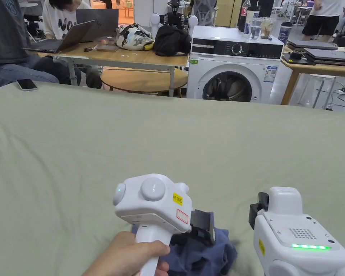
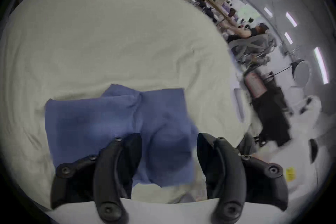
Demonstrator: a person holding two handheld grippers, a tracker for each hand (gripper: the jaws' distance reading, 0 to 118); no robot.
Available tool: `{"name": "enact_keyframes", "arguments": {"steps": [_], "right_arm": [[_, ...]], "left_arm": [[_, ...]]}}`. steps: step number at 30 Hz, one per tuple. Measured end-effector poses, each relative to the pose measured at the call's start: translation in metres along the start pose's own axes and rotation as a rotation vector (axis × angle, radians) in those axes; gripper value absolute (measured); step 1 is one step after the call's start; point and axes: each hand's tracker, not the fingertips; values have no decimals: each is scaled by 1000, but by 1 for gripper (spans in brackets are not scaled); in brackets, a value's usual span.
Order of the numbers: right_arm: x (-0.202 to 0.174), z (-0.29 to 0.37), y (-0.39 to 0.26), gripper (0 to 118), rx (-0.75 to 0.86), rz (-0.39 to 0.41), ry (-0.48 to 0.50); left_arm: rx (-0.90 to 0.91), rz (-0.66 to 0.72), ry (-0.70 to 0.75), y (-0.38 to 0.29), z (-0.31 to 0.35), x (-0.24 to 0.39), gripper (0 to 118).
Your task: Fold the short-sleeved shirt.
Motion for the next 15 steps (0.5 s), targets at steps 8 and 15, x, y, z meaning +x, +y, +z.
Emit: {"name": "enact_keyframes", "arguments": {"steps": [8,15], "right_arm": [[1,0,-1,0,-8,-24,13],[4,1,-2,0,-8,-30,13]], "left_arm": [[86,58,-144,7,5,-21,5],[-40,126,-259,0,-80,-33,0]]}}
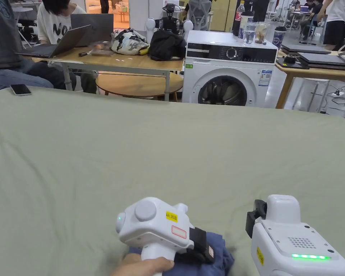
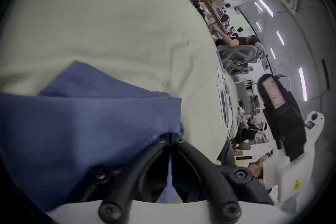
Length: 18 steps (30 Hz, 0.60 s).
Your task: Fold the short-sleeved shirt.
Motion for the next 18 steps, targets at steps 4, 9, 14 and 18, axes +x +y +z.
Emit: {"name": "enact_keyframes", "arguments": {"steps": [4,9,14,18], "right_arm": [[3,1,1,0,2,2,-2],[5,0,3,0,9,-1,-15],[1,-7,7,0,32,-8,-24],[-7,-14,13,0,54,-27,-17]], "left_arm": [[29,-21,29,-5,-13,-4,0],[28,-20,27,-6,5,3,0],[226,-223,147,-9,64,23,0],[533,-400,349,-21,104,27,0]]}}
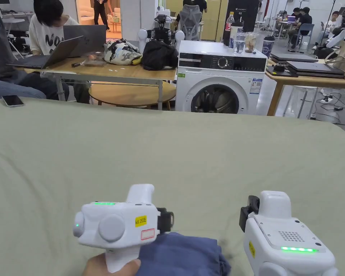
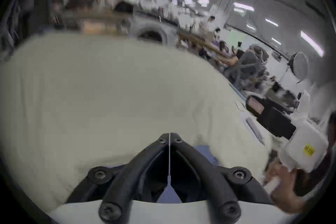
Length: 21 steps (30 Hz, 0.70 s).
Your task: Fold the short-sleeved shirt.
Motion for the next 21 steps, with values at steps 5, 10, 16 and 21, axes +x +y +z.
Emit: {"name": "enact_keyframes", "arguments": {"steps": [5,10,16,21], "right_arm": [[-10,-4,8,0,46,-3,0],[-13,2,17,0,120,-12,-6],[-17,14,29,0,165,-8,-11],[-28,30,9,0,-35,-20,59]], "left_arm": [[333,-140,224,-6,38,-11,0],[568,-216,393,-16,66,-13,0],[614,-212,445,-17,82,-18,0],[561,-133,429,-17,83,-37,0]]}}
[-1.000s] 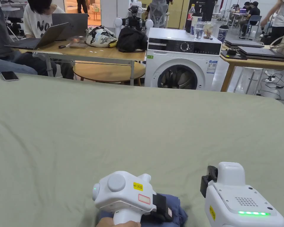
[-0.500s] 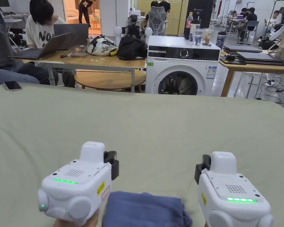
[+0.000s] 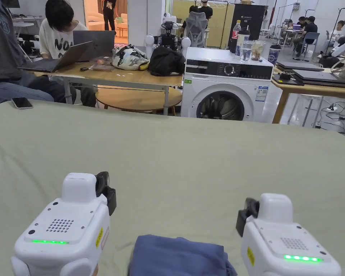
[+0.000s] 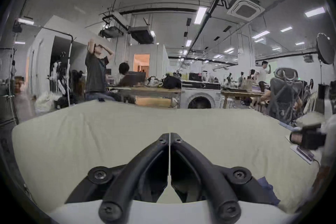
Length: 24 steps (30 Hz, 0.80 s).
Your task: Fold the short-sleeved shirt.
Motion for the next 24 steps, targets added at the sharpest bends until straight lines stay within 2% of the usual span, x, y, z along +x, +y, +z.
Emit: {"name": "enact_keyframes", "arguments": {"steps": [4,6,10,11,14,17,19,21,22,23,24], "right_arm": [[-21,3,-35,0,-177,41,120],[-29,-3,-53,0,-255,42,144],[-34,-29,-83,0,-406,88,78],[-30,-38,-89,0,-444,74,86],[-20,-42,-85,0,-425,62,93],[-15,-52,-79,0,-472,36,112],[-18,-50,-75,0,-482,47,112],[-19,-50,-75,0,-485,55,111],[-19,-49,-76,0,-482,65,110],[-20,-48,-77,0,-478,74,109],[-20,-48,-77,0,-476,80,109]], "left_arm": [[-71,62,-10,-7,-3,-14,0],[-107,87,-11,-11,-3,-20,0],[-194,84,-62,-16,-1,-30,0],[-231,82,-74,-18,-1,-33,0],[-320,112,-142,-20,-1,-43,0],[-498,186,-256,-26,-10,-54,0],[-640,237,-369,-35,-21,-61,19],[-749,339,-462,-47,-32,-70,54],[-805,394,-503,-54,-37,-74,67],[-843,448,-545,-63,-41,-78,75],[-858,488,-572,-71,-43,-80,78]]}}
